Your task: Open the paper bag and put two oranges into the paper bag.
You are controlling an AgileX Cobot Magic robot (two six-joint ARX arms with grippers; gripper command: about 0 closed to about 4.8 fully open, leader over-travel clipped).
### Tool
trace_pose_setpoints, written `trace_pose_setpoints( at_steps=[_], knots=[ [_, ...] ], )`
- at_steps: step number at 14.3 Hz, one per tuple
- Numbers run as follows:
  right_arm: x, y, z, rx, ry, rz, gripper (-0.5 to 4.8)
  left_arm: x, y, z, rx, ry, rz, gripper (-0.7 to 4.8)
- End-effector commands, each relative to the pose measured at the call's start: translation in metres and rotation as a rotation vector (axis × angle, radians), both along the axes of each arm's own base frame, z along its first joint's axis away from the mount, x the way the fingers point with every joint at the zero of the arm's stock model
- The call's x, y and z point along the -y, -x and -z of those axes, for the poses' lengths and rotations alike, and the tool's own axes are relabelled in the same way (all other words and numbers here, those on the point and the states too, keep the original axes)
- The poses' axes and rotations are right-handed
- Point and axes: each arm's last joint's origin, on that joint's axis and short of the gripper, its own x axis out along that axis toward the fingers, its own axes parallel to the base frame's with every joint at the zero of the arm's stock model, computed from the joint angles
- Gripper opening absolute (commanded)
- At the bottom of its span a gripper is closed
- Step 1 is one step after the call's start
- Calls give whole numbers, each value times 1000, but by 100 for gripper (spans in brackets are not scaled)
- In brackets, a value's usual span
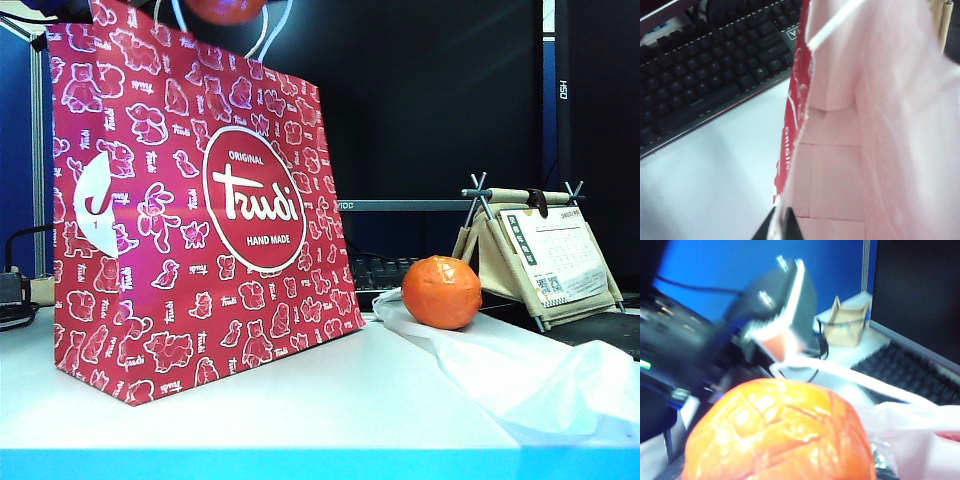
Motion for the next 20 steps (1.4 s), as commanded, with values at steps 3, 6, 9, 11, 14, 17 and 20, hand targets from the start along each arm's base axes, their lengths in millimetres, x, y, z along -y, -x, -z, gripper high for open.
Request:
trace_pose_setpoints(
  at_steps=[3,6,9,11,14,17,20],
  knots=[
    [27,18,-32,65,-62,29,-5,0,0,-5,18,14,4,-5],
    [33,24,-44,106,-98,27,-5,-1,2,-16,29,15,3,-5],
    [27,18,-61,125,-153,31,-5,-1,2,-19,40,9,2,-5],
    [21,15,-65,103,-177,14,-5,-1,2,-19,39,9,1,-5],
    [12,7,-54,7,-189,-23,-5,-1,3,-18,20,10,2,-5],
    [3,2,-44,-29,-177,-58,-5,-1,4,-17,6,10,3,-5],
    [-14,-4,-24,-95,-127,-80,-5,-2,6,-19,10,11,3,-5]
  ],
)
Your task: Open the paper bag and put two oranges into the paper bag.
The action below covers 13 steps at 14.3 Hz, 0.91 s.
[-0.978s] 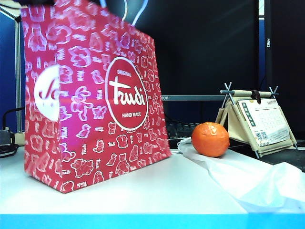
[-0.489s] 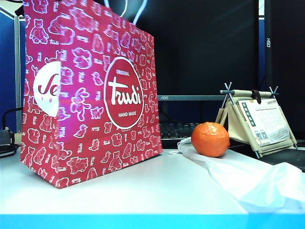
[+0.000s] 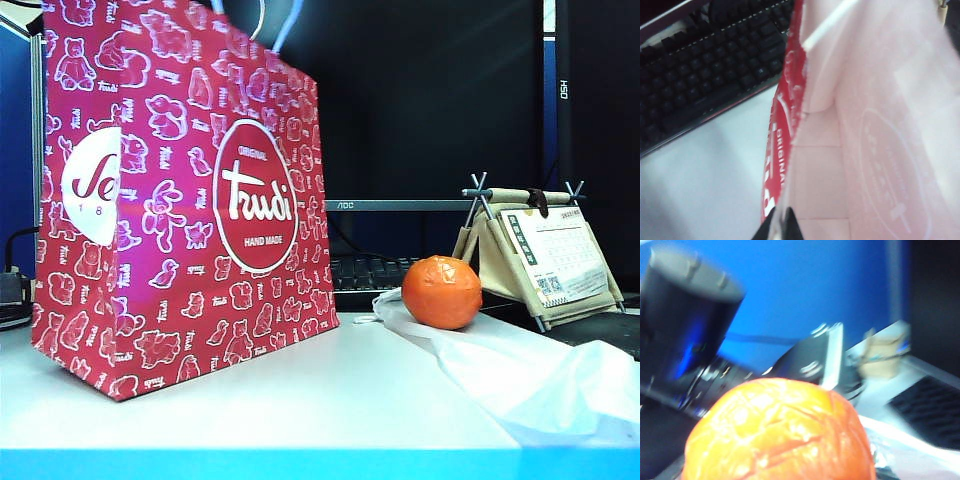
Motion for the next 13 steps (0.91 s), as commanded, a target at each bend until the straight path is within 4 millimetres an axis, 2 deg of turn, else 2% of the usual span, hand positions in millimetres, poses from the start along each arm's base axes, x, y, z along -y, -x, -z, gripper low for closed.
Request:
trace_pose_setpoints(
  at_steps=[1,8,9,11,13],
  knots=[
    [-12,-4,13,-40,29,-22,-5,-1,3,-6,23,13,4,-5],
    [-14,-14,32,-91,127,69,-3,-1,4,-8,31,14,7,-5],
    [-15,-15,34,-94,129,68,31,-1,4,-8,31,14,8,-5],
    [-15,-16,35,-92,131,78,244,-1,4,-7,31,14,8,-5],
    [-15,-17,34,-88,133,90,276,-1,4,-8,30,21,18,-5]
  ],
)
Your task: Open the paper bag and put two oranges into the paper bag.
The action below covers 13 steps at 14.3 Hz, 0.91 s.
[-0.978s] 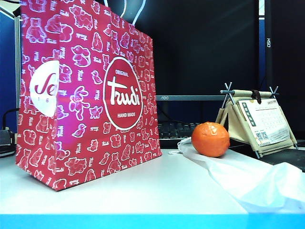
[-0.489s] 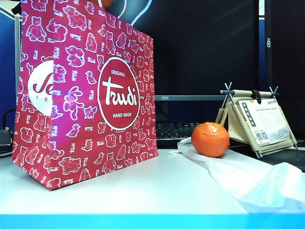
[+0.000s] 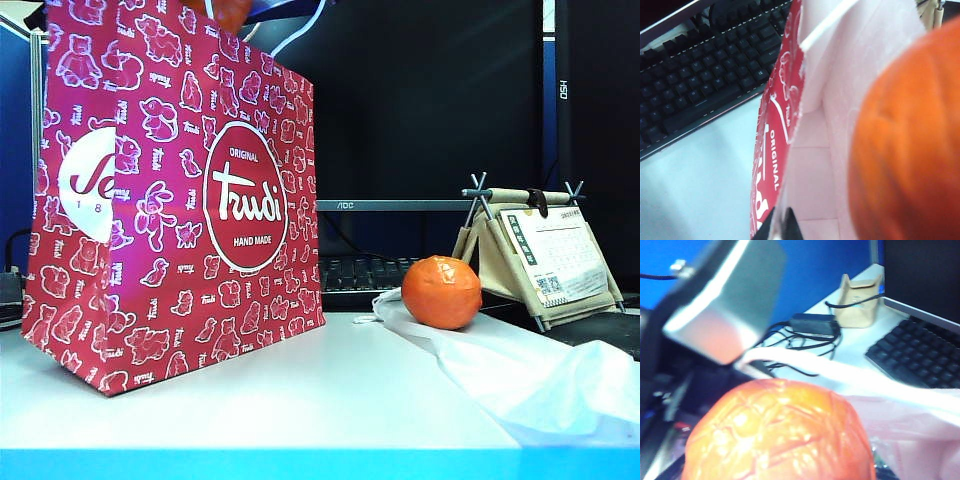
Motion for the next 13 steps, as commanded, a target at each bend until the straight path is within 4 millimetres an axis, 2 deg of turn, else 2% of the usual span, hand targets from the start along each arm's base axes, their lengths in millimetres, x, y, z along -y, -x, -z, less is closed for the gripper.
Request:
trace_pose_setpoints(
  at_steps=[1,3,7,10,13],
  knots=[
    [0,0,-4,23,-10,13,337,0,1,-4,18,23,21,-5],
    [0,0,-4,17,-11,30,477,0,1,-5,21,23,21,-5],
    [1,0,-6,8,-21,50,479,0,1,-5,30,25,21,-5],
    [8,8,-29,70,-68,38,479,1,0,-6,44,27,18,-5],
    [37,40,-73,319,-82,23,335,1,-1,-7,59,31,19,-5]
  ],
)
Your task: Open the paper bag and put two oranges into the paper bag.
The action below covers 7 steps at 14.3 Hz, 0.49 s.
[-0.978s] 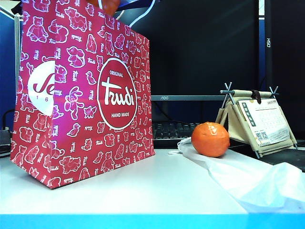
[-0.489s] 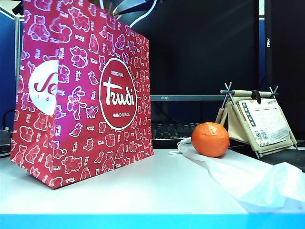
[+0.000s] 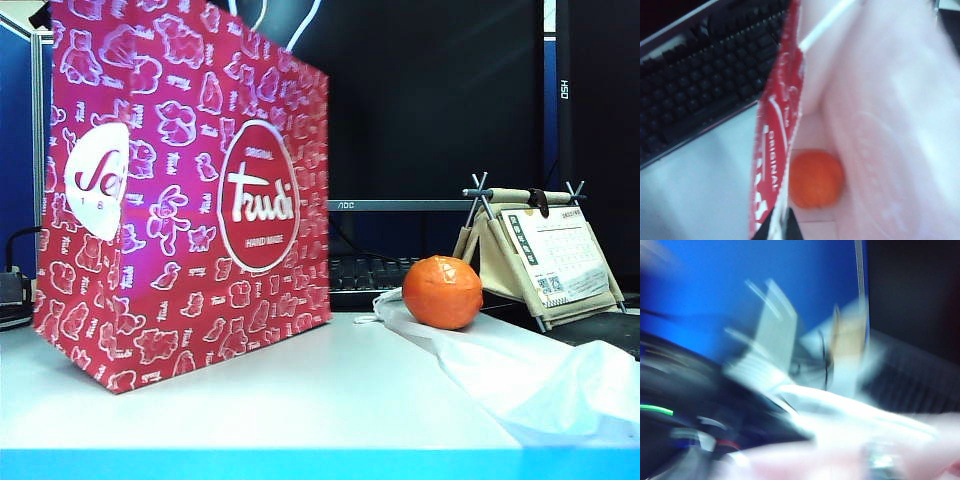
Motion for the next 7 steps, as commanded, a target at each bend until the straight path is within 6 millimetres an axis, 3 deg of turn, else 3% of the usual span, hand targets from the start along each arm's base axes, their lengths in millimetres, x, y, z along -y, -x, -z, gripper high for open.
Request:
trace_pose_setpoints(
  at_steps=[1,3,4,5,7],
  knots=[
    [39,37,-47,281,53,109,305,0,0,-5,36,14,7,-5],
    [57,45,-45,268,196,232,313,0,0,-5,35,14,6,-5],
    [62,43,-38,222,257,245,350,0,0,-5,31,13,6,-5],
    [63,37,-26,172,310,252,380,0,1,-5,24,11,6,-5],
    [58,16,9,103,428,312,391,-1,2,-4,12,9,4,-5]
  ],
)
